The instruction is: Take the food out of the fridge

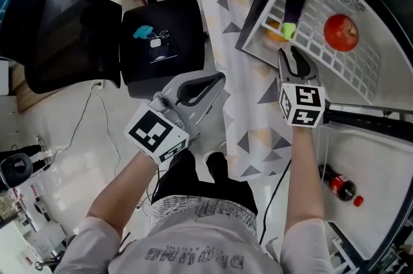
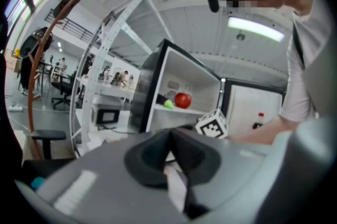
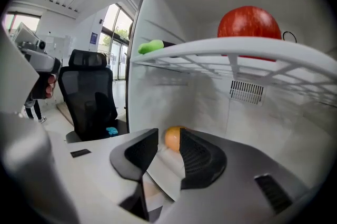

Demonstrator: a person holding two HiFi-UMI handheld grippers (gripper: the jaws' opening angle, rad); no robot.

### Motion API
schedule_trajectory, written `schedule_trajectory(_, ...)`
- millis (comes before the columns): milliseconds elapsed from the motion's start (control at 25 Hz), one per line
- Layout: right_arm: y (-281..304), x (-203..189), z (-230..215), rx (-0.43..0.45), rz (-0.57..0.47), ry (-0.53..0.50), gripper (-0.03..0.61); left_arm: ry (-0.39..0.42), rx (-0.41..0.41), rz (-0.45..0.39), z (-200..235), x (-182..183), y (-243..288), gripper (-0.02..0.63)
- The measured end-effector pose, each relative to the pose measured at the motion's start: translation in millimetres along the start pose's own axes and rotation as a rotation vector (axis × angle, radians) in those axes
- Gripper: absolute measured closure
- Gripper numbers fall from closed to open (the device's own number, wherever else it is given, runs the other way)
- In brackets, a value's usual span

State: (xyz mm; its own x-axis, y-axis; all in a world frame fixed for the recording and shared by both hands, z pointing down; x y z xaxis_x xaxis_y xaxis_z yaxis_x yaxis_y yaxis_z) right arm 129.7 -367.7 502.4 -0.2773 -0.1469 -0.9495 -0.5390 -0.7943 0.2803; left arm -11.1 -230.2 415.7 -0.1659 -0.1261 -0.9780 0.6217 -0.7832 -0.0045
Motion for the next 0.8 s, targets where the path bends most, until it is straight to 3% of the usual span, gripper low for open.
schedule_trajectory(280, 23.8, -15.5, -4.1, -0.002, 0.041, -0.065, 0.366, -0.021, 0.010, 0.006, 8.3, -17.9, -2.8, 0.607)
schedule_trajectory(800, 54.0, -38.5, -8.2, -0.033, 0.082, -0.288, 0.314, -0.022, 0.015, 0.019, 14.3, -36.9, 3.2, 0.607)
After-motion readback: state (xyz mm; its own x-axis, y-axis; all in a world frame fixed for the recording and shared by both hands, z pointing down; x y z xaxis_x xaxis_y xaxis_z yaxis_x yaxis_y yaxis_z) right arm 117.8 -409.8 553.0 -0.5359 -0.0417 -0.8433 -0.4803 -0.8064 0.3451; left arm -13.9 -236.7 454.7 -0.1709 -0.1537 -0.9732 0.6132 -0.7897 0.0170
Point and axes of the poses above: the fingertips, and each gripper's own axes: y forward along the fingers, z to its left, x out of its top, the point moved 1 cm from there along -y, backward along the fingers, and after that the axes turned 9 degrees about -z, right-handed, at the moved point
